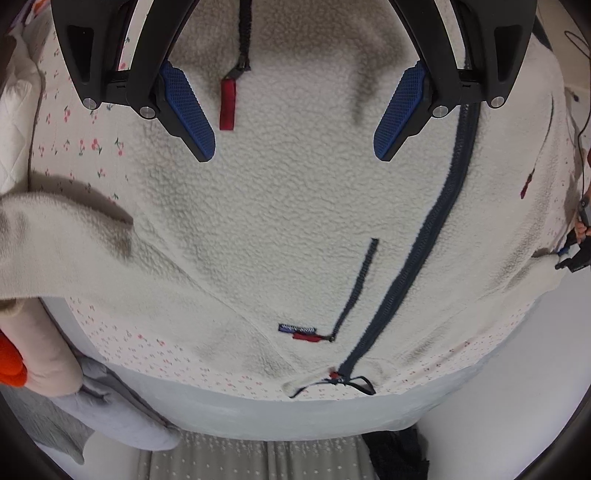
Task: Fold large clothes
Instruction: 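Grasp the sleeve cuff with the left gripper and lift it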
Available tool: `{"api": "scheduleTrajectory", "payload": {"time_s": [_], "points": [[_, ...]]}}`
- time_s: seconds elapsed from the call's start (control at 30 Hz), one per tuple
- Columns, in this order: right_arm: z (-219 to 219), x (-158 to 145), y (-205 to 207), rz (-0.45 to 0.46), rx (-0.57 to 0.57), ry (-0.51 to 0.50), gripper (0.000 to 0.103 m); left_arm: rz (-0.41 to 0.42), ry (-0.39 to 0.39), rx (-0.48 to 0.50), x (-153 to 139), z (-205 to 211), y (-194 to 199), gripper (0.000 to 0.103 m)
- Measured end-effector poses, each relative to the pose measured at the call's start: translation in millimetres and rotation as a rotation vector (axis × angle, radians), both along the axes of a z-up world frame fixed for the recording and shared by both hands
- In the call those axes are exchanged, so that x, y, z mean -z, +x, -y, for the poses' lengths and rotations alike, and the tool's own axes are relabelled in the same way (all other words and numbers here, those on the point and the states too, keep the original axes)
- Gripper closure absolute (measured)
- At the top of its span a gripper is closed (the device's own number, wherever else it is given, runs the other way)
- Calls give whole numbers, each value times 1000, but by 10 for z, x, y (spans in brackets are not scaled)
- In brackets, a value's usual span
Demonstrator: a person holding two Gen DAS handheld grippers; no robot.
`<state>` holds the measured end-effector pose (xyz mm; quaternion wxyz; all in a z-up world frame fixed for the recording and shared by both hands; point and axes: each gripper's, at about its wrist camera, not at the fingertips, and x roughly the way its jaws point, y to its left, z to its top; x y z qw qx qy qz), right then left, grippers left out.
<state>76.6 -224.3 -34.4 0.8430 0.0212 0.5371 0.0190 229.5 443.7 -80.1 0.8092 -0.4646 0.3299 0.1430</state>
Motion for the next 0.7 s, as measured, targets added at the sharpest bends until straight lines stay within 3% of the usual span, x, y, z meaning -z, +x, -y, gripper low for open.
{"api": "scheduleTrajectory", "payload": {"time_s": [0.27,0.5,0.7], "points": [[73,-38,-30,14,11,14,13,99,314,96,-936,623,128,92],[142,-129,-79,47,20,63,13,218,501,222,-1730,1404,184,93],[214,-197,-134,68,20,94,13,262,632,372,-2101,2103,270,93]]}}
